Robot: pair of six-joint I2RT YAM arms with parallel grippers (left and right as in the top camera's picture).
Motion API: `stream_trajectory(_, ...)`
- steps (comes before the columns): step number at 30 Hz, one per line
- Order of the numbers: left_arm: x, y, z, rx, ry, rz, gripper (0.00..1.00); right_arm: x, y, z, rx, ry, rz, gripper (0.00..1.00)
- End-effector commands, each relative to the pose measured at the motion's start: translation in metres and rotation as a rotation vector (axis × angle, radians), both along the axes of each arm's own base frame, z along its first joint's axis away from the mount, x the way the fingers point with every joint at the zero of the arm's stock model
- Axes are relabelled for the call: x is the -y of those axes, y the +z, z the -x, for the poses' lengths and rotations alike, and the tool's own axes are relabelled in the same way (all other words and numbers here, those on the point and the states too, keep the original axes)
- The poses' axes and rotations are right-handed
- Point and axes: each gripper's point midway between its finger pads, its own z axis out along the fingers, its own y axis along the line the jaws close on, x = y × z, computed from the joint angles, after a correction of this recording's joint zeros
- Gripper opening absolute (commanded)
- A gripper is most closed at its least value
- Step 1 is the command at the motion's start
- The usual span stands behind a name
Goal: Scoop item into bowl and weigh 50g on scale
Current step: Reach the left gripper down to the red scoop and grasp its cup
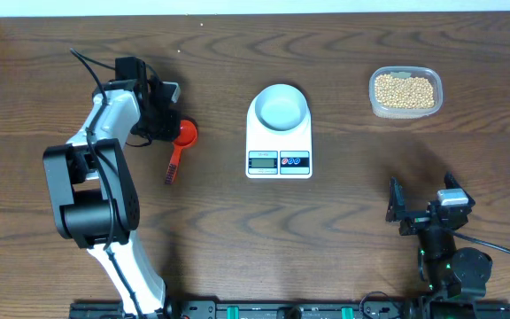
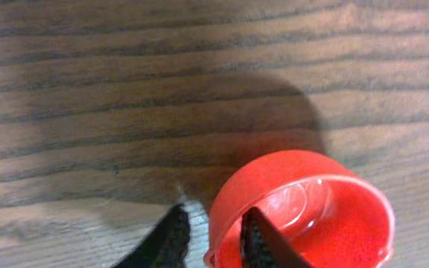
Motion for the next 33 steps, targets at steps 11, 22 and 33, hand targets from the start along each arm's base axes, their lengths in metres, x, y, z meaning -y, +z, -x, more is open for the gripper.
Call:
stream_trajectory(11,0.013,0.001,-0.006,0.030,-0.004,0.059,0.15,-0.002,-0.001,0.000,-0.002,0.006,-0.013,0.99)
stream_trajectory(22,0.015,-0.015,-0.003,0.010,-0.009,0.061,0.15,-0.002,-0.001,0.000,-0.002,0.006,-0.013,0.99)
stream_trajectory(33,0.015,-0.020,-0.005,-0.002,0.044,0.072,0.07,-0.002,-0.001,0.000,-0.002,0.006,-0.014,0.99)
